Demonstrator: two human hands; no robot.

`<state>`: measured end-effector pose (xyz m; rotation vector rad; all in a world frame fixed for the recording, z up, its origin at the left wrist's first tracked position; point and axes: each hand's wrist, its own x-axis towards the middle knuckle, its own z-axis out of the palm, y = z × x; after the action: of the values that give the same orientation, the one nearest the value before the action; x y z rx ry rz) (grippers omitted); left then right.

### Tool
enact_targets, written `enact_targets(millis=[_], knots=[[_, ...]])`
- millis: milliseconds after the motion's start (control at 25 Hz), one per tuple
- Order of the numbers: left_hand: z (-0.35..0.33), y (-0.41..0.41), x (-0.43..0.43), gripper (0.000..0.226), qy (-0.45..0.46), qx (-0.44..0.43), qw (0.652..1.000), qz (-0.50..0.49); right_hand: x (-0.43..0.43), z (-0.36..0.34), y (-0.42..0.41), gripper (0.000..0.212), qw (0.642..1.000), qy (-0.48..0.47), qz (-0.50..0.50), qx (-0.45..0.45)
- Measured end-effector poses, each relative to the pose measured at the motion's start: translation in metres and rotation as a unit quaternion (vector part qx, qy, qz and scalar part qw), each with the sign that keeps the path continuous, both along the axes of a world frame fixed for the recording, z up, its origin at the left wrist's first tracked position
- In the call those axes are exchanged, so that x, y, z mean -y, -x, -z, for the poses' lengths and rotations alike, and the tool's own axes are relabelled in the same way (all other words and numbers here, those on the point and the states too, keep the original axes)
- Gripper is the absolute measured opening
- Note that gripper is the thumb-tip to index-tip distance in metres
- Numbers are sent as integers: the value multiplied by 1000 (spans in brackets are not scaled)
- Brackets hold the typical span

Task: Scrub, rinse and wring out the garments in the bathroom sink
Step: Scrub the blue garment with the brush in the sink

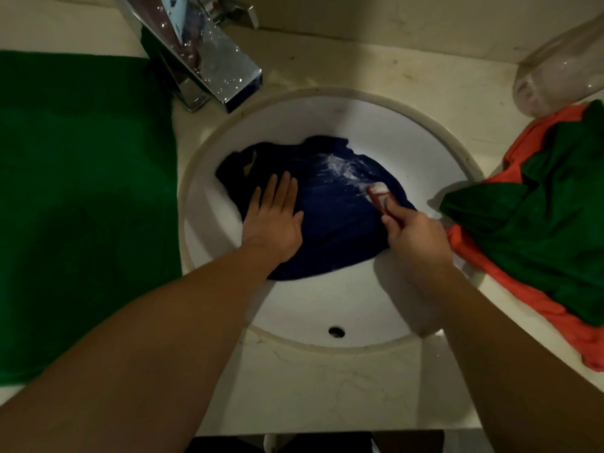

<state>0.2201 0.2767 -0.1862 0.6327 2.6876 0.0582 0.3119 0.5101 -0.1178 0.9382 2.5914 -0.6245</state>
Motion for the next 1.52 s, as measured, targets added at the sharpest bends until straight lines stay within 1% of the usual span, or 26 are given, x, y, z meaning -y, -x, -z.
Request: enact_targets(millis=[40, 80, 120, 200, 240, 320, 360, 400, 440, 480, 520, 600, 640, 720, 800, 840, 880, 1000, 1040, 1080, 1160, 1200, 1240, 1320, 1440, 1520], knots=[[1, 3, -2, 65, 6, 2, 1000, -4, 12, 2, 9, 41, 999, 12, 15, -28], [2, 6, -4, 65, 11, 4, 1000, -7, 35, 2, 15, 41, 997, 52, 9, -63], [3, 7, -5, 65, 15, 2, 1000, -10, 58, 7, 16, 41, 992, 87, -24, -85], [3, 11, -3, 64, 24, -10, 1000, -8, 86, 11, 3, 42, 984, 109, -92, -102], [4, 15, 0, 63, 26, -13, 1000, -3, 73, 12, -1, 41, 987, 98, -80, -95], [7, 21, 4, 61, 30, -7, 1000, -1, 31, 10, -4, 35, 995, 86, 10, -42], [8, 21, 5, 61, 36, -8, 999, -6, 15, 10, -3, 34, 997, 60, 37, -23], [9, 19, 4, 61, 45, -13, 999, -13, 10, 8, 1, 36, 998, 39, 55, -16], [10, 18, 3, 61, 52, -20, 998, -22, 16, 11, 7, 37, 996, 45, 70, -26], [9, 18, 1, 61, 50, -22, 998, -35, 37, 9, 11, 37, 993, 83, 64, -51], [8, 17, -1, 61, 48, -20, 997, -49, 62, 12, 10, 36, 990, 118, 28, -68], [5, 17, -2, 61, 42, -15, 996, -75, 97, 10, -4, 35, 983, 141, -48, -106], [5, 18, -1, 61, 41, -13, 996, -81, 88, 8, -10, 36, 985, 120, -44, -112], [4, 19, 3, 61, 49, -6, 996, -75, 40, 3, -15, 34, 996, 66, 6, -54], [5, 15, 5, 61, 63, -6, 996, -64, 2, -2, -10, 34, 1000, 9, 26, 6], [5, 14, 6, 60, 66, -8, 996, -62, 1, 1, -3, 35, 999, 7, 40, 4], [4, 14, 6, 60, 66, -10, 996, -63, 16, 1, 7, 36, 998, 40, 29, -32], [1, 15, 3, 61, 55, -13, 996, -67, 88, 20, 6, 48, 978, 143, -113, -102], [2, 14, 4, 61, 60, -16, 996, -60, 90, 23, 0, 50, 975, 154, -109, -115], [3, 14, 4, 61, 63, -16, 997, -51, 75, 23, -1, 47, 980, 144, -74, -111], [2, 12, 8, 61, 76, -3, 996, -43, 24, 24, -8, 36, 994, 99, 6, -55], [2, 11, 10, 61, 83, 2, 996, -41, 1, 22, -10, 35, 997, 72, 11, -32], [0, 10, 12, 62, 86, 4, 996, -39, -15, 21, -8, 37, 999, 43, -12, -8], [-4, 6, 15, 63, 76, 18, 996, -42, -18, 20, 1, 38, 998, 19, -64, -17], [-12, -10, 19, 64, 84, 50, 995, -23, 7, 16, 3, 40, 992, 36, -112, -39], [-23, -11, 20, 64, 76, 67, 994, -29, 14, -4, 0, 39, 979, 38, -161, -119]])
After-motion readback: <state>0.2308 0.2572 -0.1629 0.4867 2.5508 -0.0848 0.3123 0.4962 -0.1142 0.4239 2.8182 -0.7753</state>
